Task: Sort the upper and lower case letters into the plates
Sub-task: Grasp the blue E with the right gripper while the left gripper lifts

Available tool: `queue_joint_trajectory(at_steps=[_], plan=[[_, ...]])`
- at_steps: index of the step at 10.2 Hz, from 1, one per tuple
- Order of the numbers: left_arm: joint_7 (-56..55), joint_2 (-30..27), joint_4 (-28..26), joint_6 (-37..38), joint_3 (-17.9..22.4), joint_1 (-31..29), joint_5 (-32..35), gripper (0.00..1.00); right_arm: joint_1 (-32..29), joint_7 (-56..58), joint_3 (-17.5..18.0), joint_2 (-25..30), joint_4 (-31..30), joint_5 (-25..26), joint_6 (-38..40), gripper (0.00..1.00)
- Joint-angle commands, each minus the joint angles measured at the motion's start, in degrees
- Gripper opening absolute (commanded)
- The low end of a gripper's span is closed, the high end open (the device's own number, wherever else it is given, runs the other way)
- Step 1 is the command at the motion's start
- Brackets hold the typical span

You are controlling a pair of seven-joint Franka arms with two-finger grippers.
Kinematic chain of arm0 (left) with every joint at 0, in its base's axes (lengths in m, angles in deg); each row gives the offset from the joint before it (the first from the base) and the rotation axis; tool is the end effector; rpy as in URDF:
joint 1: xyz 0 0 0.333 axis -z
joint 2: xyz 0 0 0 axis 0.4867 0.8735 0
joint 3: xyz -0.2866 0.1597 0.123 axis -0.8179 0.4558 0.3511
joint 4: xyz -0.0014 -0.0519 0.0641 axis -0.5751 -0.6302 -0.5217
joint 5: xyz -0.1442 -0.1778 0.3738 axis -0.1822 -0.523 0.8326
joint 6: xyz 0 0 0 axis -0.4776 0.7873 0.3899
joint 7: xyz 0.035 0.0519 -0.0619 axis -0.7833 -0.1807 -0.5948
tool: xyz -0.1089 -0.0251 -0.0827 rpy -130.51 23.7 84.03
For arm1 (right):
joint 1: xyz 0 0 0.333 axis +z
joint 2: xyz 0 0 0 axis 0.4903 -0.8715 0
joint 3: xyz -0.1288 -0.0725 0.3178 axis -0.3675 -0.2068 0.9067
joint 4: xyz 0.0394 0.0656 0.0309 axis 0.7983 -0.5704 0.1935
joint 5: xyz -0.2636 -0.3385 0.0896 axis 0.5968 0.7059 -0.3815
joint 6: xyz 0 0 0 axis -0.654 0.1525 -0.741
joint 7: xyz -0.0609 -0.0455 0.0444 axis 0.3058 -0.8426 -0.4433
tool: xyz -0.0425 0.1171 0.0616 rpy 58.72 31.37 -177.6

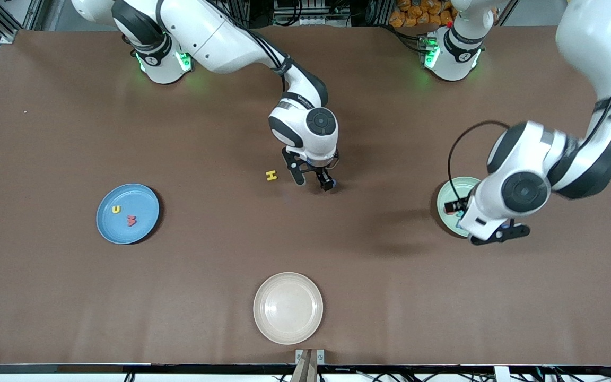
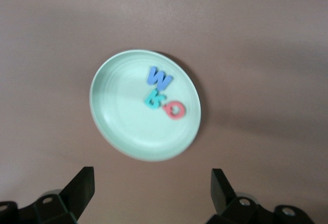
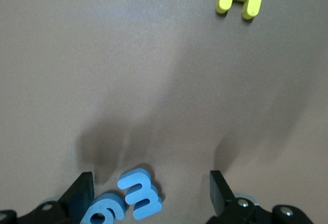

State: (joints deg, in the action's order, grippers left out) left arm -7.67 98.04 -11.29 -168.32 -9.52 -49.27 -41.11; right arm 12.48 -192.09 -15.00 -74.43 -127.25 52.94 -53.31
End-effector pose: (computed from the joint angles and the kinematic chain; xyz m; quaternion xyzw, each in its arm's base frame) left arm 0.6672 -0.1592 0.3794 -0.9843 -0.0964 0.1069 0.1020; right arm 0.4854 0.6096 0.1383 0.8448 -0.5350 -0.0041 0.0132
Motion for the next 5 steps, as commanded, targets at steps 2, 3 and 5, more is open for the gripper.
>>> queue_joint_trajectory(at_steps=[2, 3, 5], plan=[[0.41, -10.55, 0.8, 7.3, 0.05, -1.91, -6.6, 1.0, 0.61, -0.01, -0.62, -2.01, 2.25, 2.49, 0.39, 1.0], [0.59, -12.5, 0.89, 8.44, -0.04, -1.92, -6.69, 1.0, 0.43, 1.21, -0.62, -2.01, 2.16, 2.5, 0.39, 1.0], [0.5, -13.66, 0.8, 9.67, 0.04, -1.92, -7.31, 1.0, 0.34, 4.12, -0.53, -2.01, 1.9, 2.15, 0.74, 1.0]])
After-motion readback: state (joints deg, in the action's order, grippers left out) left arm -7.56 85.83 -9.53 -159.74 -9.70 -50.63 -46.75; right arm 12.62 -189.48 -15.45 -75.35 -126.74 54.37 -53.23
